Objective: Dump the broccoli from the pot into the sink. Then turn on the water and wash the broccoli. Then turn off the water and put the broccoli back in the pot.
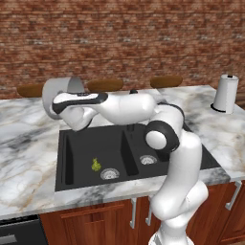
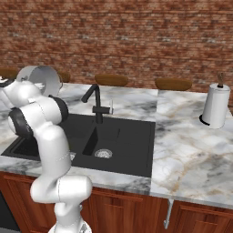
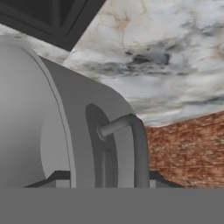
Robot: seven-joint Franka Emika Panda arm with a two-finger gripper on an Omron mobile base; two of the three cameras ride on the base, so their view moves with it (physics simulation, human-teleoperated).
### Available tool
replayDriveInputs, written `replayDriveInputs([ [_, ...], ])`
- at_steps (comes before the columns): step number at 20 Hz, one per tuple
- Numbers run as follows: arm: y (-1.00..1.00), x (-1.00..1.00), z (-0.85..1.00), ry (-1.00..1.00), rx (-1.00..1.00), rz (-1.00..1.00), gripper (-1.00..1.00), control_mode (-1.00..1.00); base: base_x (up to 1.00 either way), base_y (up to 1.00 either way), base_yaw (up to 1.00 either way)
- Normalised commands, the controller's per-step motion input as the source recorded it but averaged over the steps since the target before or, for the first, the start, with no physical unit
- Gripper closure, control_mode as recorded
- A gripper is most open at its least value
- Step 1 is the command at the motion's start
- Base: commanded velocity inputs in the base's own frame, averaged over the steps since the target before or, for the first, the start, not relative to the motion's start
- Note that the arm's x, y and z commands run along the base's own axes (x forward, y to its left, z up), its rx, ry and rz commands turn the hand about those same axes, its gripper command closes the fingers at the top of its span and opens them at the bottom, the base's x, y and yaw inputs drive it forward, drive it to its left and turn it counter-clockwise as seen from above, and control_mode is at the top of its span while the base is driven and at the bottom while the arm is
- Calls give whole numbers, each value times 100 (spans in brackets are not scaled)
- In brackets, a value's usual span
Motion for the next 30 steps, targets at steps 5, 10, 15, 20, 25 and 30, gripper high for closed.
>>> replayDriveInputs([
  [5,0,0,33,0,-11,2,100,-100,0,0,0],
  [10,0,0,31,0,-11,2,100,-100,0,0,0],
  [15,0,0,35,0,-12,2,100,-100,0,0,0],
  [20,0,0,29,0,-13,1,100,-100,0,0,0],
  [25,2,0,26,0,-13,0,100,-100,0,0,0],
  [30,3,-1,26,0,-13,0,100,-100,0,0,0],
])
